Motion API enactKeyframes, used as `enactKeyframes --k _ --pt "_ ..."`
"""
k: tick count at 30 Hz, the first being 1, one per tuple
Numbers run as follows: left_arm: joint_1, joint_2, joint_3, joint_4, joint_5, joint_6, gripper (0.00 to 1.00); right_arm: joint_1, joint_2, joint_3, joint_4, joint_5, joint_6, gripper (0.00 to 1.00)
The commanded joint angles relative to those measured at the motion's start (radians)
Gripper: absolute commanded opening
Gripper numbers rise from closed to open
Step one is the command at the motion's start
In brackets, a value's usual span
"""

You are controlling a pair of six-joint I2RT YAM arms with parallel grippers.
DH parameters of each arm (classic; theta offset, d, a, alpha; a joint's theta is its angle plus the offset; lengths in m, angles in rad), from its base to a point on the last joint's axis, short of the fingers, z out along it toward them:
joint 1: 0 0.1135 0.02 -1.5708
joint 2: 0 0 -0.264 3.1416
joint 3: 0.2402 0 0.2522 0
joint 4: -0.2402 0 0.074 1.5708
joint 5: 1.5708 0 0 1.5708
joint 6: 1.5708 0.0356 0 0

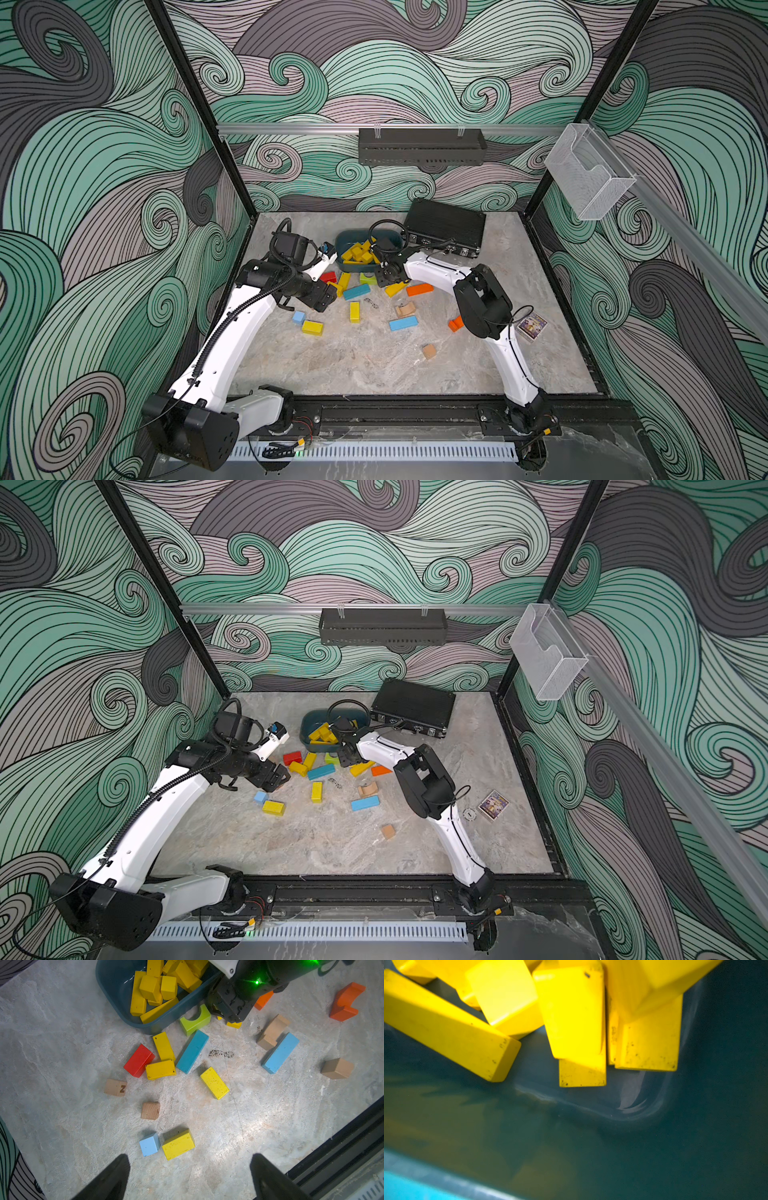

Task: Pick out the yellow building blocks
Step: Pick up the building block from the center of the board.

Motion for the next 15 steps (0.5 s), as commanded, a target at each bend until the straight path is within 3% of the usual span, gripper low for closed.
enactKeyframes --k 1,15 --pt "0.009 -0.024 -0.005 -0.017 -0.018 0.002 0.92 -0.006 0.0 -0.015 -0.018 0.016 -0.007 0.44" --pt "0.011 -0.044 -0.032 -0.022 -0.01 0.016 0.92 0.001 -0.06 -0.077 -0.015 -0.032 -0.034 0.35"
